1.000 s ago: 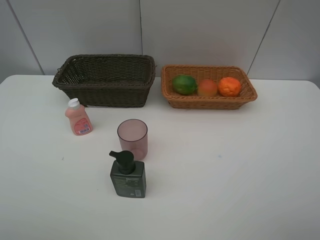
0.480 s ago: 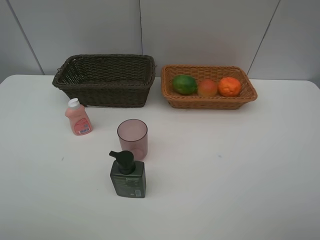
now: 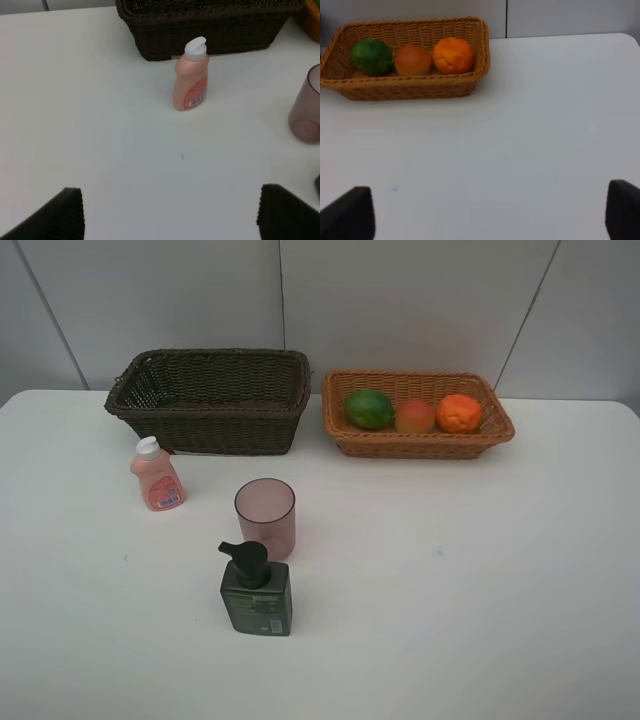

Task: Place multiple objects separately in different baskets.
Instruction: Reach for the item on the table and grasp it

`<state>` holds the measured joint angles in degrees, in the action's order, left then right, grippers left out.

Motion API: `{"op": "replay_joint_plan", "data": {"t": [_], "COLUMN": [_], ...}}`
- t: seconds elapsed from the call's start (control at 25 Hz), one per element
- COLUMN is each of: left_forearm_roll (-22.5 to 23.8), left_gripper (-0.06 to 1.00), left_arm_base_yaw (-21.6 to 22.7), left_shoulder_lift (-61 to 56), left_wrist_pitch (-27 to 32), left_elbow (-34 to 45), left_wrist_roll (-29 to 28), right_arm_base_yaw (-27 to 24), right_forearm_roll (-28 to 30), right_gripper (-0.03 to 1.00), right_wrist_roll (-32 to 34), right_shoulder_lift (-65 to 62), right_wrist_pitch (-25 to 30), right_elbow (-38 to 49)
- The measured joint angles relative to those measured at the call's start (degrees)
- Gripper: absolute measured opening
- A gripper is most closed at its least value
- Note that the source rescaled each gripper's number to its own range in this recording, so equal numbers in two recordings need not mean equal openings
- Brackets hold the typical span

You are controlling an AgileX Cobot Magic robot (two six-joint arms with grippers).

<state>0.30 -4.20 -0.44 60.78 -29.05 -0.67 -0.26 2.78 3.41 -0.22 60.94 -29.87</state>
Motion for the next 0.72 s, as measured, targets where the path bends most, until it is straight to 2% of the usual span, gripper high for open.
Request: {"op": "replay_joint_plan", "data": {"t": [0.72], "left_forearm_roll": [0.00], "left_gripper": [0.89], "left_arm_base_yaw": [0.00], "left_shoulder_lift": [0.00], "left_wrist_pitch": [0.00], "left_elbow": [0.00], "left_wrist_roll": [0.00], "right_arm_base_yaw": [0.00], "right_forearm_roll": [0.22], "right_gripper": [1.00], "right_wrist_roll": [0.00], "right_shoulder_lift": [0.00], "right_wrist_pitch": [0.00], "right_elbow": [0.00]}}
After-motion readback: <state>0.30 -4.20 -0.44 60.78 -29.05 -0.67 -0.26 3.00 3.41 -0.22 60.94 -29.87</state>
